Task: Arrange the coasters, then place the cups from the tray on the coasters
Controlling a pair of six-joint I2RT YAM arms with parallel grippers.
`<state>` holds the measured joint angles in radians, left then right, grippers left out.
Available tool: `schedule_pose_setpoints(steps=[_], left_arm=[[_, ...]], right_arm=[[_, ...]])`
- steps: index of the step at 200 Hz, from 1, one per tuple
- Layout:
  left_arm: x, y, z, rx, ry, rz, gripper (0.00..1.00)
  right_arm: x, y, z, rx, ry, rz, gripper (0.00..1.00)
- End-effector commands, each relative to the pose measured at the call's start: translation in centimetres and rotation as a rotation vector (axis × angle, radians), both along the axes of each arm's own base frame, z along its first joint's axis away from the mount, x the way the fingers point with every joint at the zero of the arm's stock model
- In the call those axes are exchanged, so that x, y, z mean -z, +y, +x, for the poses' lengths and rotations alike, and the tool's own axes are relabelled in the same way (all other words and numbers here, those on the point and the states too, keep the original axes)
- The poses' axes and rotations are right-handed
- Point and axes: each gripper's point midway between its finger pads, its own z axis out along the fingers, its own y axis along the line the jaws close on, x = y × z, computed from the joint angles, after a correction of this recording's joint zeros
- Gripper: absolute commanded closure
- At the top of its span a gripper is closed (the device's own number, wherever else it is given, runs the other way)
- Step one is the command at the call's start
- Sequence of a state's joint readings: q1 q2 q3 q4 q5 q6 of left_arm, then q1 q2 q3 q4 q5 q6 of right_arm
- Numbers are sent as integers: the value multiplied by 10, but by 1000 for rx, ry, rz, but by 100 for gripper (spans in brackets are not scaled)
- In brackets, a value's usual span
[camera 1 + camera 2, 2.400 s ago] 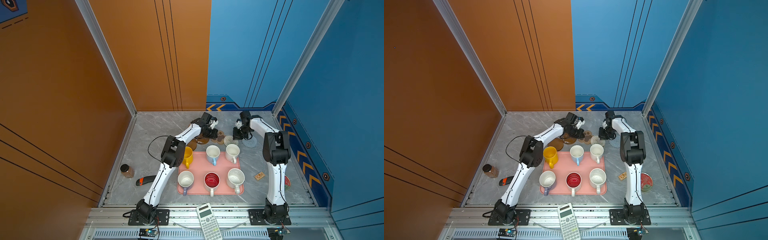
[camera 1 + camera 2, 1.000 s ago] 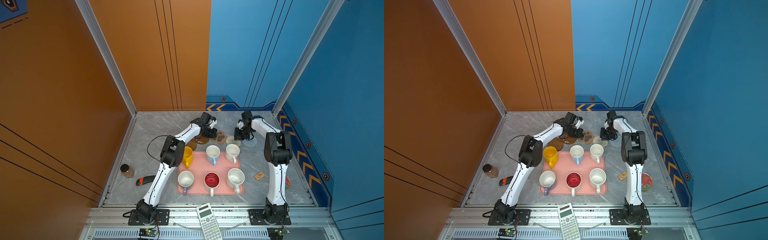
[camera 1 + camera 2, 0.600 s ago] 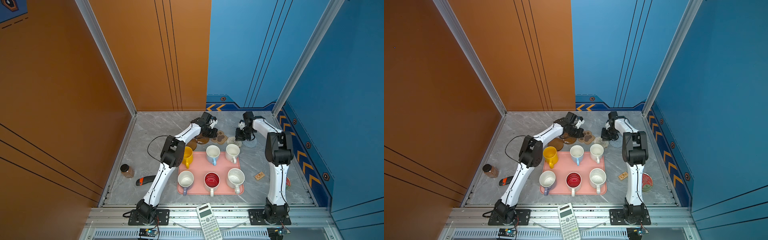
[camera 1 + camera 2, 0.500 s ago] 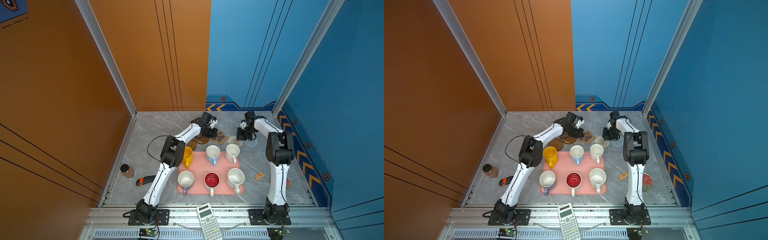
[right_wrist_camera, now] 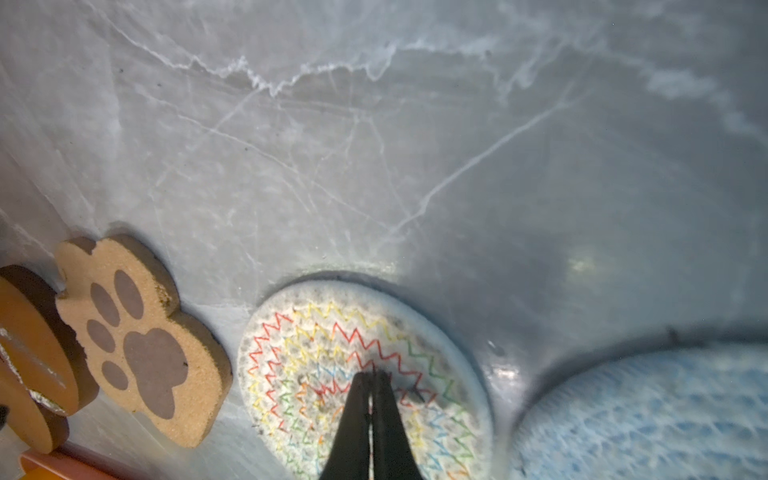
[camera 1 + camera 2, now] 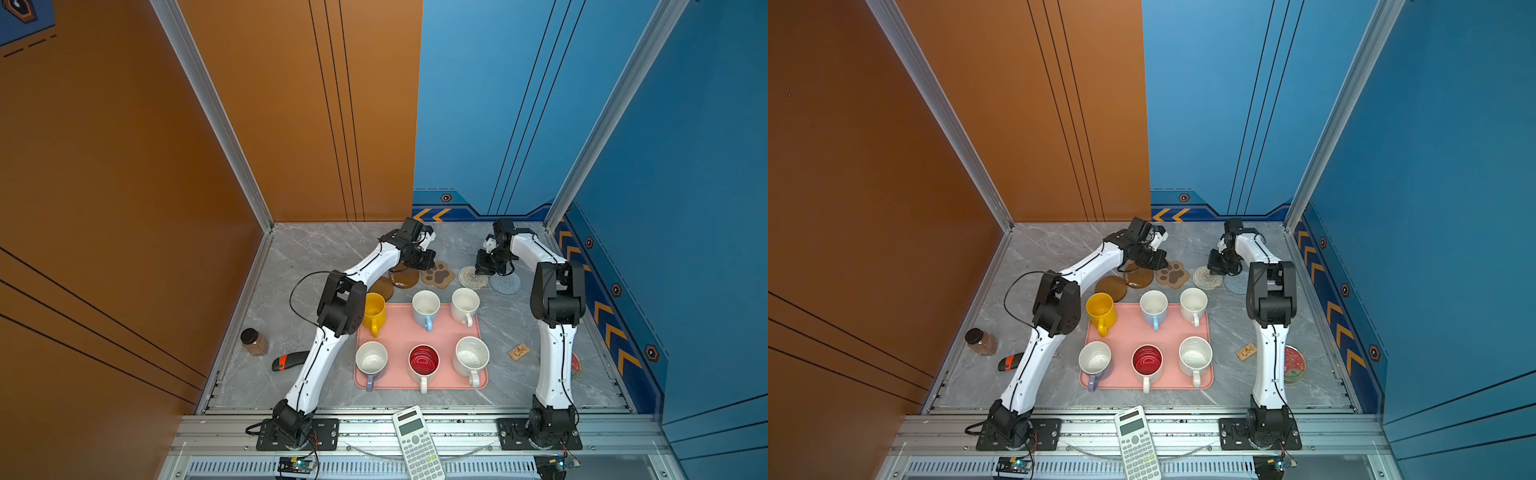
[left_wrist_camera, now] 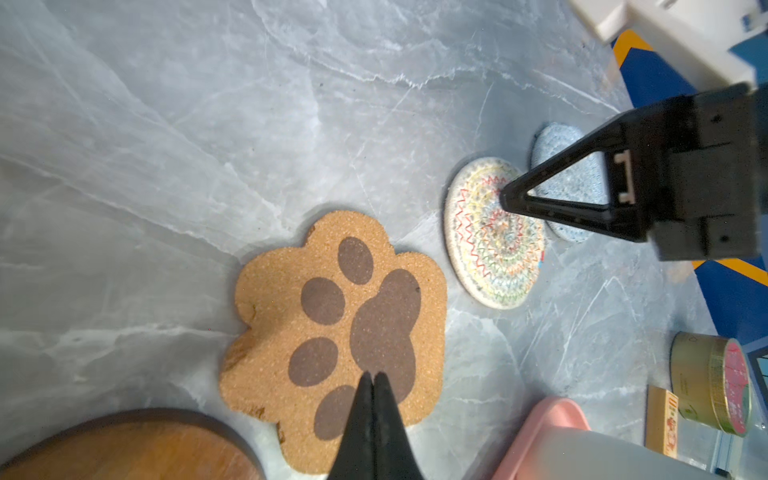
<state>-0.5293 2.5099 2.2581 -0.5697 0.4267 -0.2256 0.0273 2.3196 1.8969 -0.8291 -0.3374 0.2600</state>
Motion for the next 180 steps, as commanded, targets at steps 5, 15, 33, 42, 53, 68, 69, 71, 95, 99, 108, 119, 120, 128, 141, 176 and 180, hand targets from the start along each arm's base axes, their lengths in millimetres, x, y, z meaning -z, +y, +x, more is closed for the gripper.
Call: schedule_pose_setpoints(steps=[5, 15, 33, 42, 53, 68, 69, 71, 95, 99, 108, 119, 120, 128, 141, 176, 180], left_arm=[[-41, 13, 4, -12, -64, -9, 100], [-49, 19, 8, -23, -73, -17, 100], [-66, 36, 11, -52, -90, -18, 100], [-72, 49, 11, -76, -93, -4, 100], [-78, 67, 9, -105, -98, 31, 100], [-81, 96, 3, -137, -104, 114, 100], [-82, 98, 2, -139, -106, 122, 100], [-82, 102, 1, -142, -105, 137, 99], [-79, 147, -19, -158, -128, 377, 87], [-77, 152, -23, -151, -126, 410, 83], [-75, 163, -32, -140, -117, 476, 73], [-71, 175, -43, -135, -104, 555, 59], [-70, 177, -44, -135, -101, 562, 57], [-67, 184, -53, -133, -94, 621, 47], [-61, 188, -65, -115, -90, 671, 38], [-42, 180, -79, -64, -39, 664, 22], [-39, 179, -79, -61, -32, 662, 22]], right_arm=[[-13, 8, 5, 13, -17, -1, 100], [-24, 10, 7, 8, -42, -13, 100], [-45, 15, 10, -3, -88, -25, 100], [-57, 19, 10, -12, -116, -30, 100], [-69, 24, 9, -24, -140, -40, 100], [-84, 30, 5, -42, -172, -58, 99], [-84, 31, 5, -44, -173, -60, 99], [-86, 32, 4, -47, -178, -62, 98], [-101, 45, -3, -72, -211, -76, 86], [-102, 47, -4, -74, -213, -74, 84], [-104, 53, -6, -80, -222, -68, 79], [-113, 58, -9, -80, -245, -59, 72], [-115, 59, -10, -81, -248, -57, 71], [-117, 65, -13, -88, -257, -53, 66], [-123, 75, -17, -103, -277, -54, 60], [-133, 97, -22, -105, -321, -13, 46], [-134, 100, -23, -104, -324, -9, 45]])
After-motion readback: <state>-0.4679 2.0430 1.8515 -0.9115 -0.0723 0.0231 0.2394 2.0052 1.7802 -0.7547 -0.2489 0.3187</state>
